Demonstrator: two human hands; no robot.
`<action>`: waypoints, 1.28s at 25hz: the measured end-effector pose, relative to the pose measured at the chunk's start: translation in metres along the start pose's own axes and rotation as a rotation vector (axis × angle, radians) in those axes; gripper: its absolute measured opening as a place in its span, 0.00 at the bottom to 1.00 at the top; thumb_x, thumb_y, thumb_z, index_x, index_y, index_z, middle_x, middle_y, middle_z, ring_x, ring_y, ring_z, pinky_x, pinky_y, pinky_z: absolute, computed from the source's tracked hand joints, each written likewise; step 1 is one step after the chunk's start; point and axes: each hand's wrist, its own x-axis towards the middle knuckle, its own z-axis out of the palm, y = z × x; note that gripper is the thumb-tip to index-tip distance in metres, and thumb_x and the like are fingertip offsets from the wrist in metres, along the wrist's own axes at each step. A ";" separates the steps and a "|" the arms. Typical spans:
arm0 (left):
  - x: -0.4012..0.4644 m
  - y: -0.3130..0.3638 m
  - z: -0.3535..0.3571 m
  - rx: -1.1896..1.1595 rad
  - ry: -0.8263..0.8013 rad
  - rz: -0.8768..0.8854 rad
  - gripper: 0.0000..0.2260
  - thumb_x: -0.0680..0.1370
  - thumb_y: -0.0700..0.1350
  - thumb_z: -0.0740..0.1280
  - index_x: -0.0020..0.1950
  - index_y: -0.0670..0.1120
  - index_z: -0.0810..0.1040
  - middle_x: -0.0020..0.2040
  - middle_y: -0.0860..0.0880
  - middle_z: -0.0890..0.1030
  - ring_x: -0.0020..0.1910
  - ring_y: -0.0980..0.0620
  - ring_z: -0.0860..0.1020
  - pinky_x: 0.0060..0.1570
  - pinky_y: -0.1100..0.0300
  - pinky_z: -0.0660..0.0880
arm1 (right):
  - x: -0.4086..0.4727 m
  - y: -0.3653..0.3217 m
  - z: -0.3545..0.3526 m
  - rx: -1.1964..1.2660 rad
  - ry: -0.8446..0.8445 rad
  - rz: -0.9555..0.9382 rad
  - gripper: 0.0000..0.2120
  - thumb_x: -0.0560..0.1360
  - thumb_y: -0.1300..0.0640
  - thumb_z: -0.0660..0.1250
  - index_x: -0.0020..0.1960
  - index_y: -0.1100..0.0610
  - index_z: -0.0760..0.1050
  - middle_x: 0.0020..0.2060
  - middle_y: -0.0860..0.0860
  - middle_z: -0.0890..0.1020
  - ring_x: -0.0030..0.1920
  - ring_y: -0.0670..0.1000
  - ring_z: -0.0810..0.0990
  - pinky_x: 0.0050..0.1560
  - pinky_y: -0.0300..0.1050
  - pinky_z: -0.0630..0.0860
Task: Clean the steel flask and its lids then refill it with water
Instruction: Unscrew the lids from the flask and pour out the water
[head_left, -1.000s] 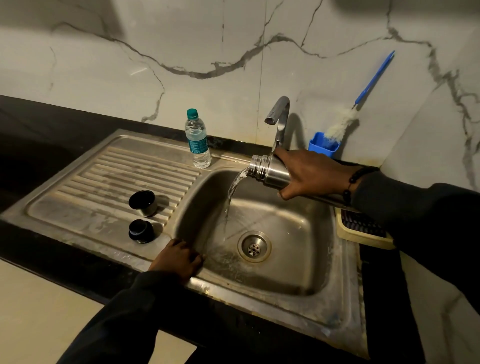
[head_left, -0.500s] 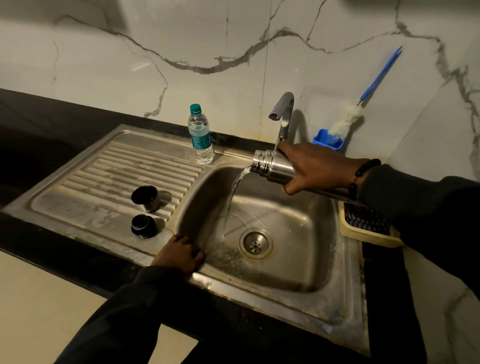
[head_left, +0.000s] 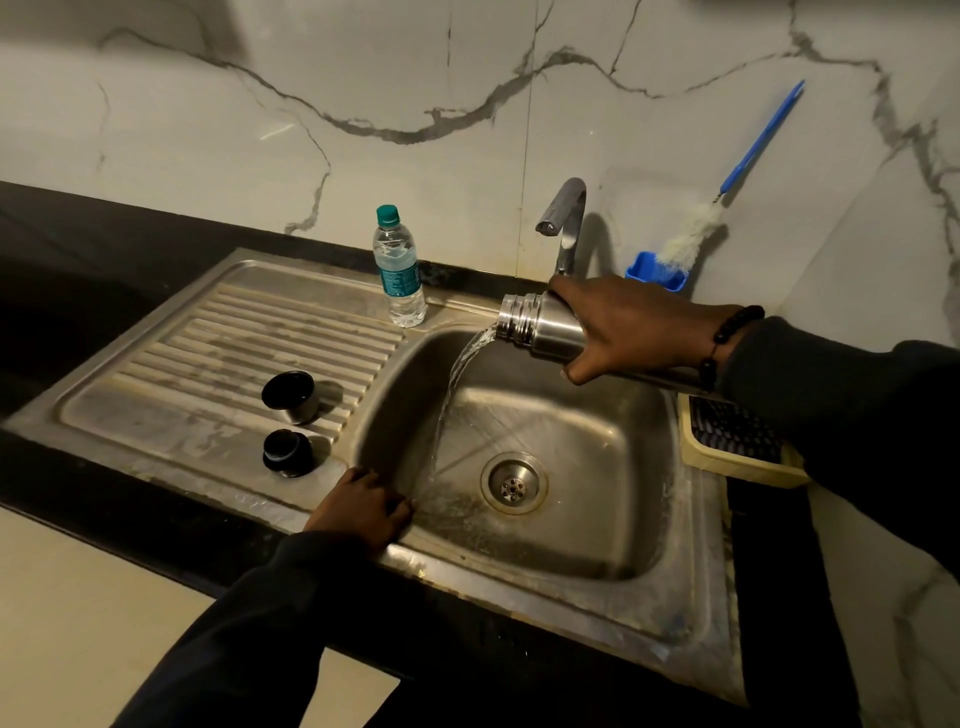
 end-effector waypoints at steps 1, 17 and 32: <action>0.000 0.000 0.000 -0.007 -0.006 -0.005 0.18 0.86 0.52 0.48 0.70 0.53 0.72 0.65 0.50 0.79 0.66 0.45 0.71 0.70 0.53 0.56 | 0.001 0.000 0.000 -0.002 -0.003 0.006 0.35 0.66 0.47 0.76 0.66 0.53 0.63 0.50 0.52 0.76 0.45 0.50 0.76 0.35 0.35 0.70; 0.002 0.000 0.000 -0.064 0.065 0.045 0.35 0.77 0.57 0.33 0.67 0.51 0.75 0.62 0.48 0.80 0.64 0.46 0.72 0.69 0.52 0.56 | 0.003 0.004 -0.008 -0.067 0.007 0.004 0.34 0.65 0.45 0.75 0.64 0.53 0.64 0.47 0.53 0.76 0.42 0.51 0.76 0.37 0.44 0.75; 0.004 -0.002 0.004 -0.149 0.096 0.032 0.45 0.68 0.61 0.27 0.67 0.50 0.75 0.62 0.47 0.80 0.64 0.46 0.71 0.69 0.53 0.55 | 0.006 0.005 -0.010 -0.113 0.000 -0.007 0.35 0.64 0.44 0.75 0.64 0.53 0.63 0.46 0.52 0.76 0.42 0.51 0.75 0.39 0.48 0.77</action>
